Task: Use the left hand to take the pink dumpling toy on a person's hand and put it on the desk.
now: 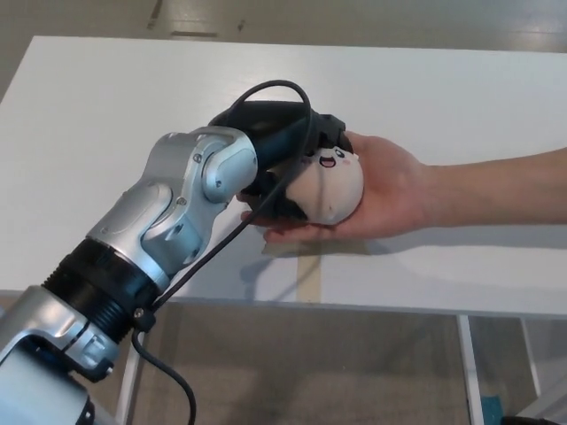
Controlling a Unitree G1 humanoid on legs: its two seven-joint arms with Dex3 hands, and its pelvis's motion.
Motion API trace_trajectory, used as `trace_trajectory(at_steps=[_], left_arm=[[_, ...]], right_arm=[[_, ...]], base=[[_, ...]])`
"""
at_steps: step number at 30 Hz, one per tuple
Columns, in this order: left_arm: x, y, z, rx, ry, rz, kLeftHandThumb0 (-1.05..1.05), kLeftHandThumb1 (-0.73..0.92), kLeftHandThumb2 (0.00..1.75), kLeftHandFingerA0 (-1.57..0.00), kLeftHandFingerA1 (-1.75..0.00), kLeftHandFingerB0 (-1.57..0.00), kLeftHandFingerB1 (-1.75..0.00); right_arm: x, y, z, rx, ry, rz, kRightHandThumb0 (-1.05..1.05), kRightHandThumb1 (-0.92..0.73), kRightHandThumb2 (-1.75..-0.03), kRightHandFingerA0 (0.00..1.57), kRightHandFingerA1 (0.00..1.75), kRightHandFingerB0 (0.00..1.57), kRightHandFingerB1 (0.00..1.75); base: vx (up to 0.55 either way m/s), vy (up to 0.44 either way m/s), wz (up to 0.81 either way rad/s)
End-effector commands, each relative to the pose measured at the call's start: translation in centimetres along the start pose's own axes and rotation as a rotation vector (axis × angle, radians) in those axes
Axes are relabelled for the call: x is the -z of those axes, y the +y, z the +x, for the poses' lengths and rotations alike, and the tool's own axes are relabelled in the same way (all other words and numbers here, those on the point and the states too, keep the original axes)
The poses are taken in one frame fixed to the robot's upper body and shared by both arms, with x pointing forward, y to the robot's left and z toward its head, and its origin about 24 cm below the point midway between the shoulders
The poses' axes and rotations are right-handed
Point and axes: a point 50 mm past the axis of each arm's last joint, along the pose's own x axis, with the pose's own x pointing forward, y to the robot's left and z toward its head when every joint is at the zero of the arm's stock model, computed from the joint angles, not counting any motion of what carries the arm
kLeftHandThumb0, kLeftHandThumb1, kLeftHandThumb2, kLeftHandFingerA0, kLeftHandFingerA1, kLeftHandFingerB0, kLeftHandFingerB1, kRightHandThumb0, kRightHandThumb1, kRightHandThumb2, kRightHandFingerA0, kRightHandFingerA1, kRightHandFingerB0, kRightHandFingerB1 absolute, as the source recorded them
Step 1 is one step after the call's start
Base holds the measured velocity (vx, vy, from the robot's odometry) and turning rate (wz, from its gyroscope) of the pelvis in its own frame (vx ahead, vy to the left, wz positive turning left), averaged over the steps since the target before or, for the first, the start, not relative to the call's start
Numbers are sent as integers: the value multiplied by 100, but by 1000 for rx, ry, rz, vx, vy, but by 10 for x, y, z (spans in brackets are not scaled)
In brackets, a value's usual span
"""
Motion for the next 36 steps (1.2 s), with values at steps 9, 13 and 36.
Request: trace_trajectory(at_steps=[9, 13, 36], left_arm=[[2, 2, -2, -58, -23, 19, -21, 80, 64, -68, -159, -87, -58], [2, 3, -3, -60, -26, 17, -22, 79, 63, -66, -160, -87, -72], [4, 8, -4, -59, -27, 15, -22, 77, 63, -68, -159, -87, -71]], right_arm=[[2, -2, 0, 0, 25, -3, -19, -67, -59, 63, 46, 52, 42], [4, -1, 0, -2, 28, -7, -19, -67, -59, 62, 46, 52, 42], [3, 1, 0, -29, 31, -2, -19, -67, -59, 59, 45, 50, 41]], base=[[0, 0, 0], [0, 0, 0], [0, 0, 0]])
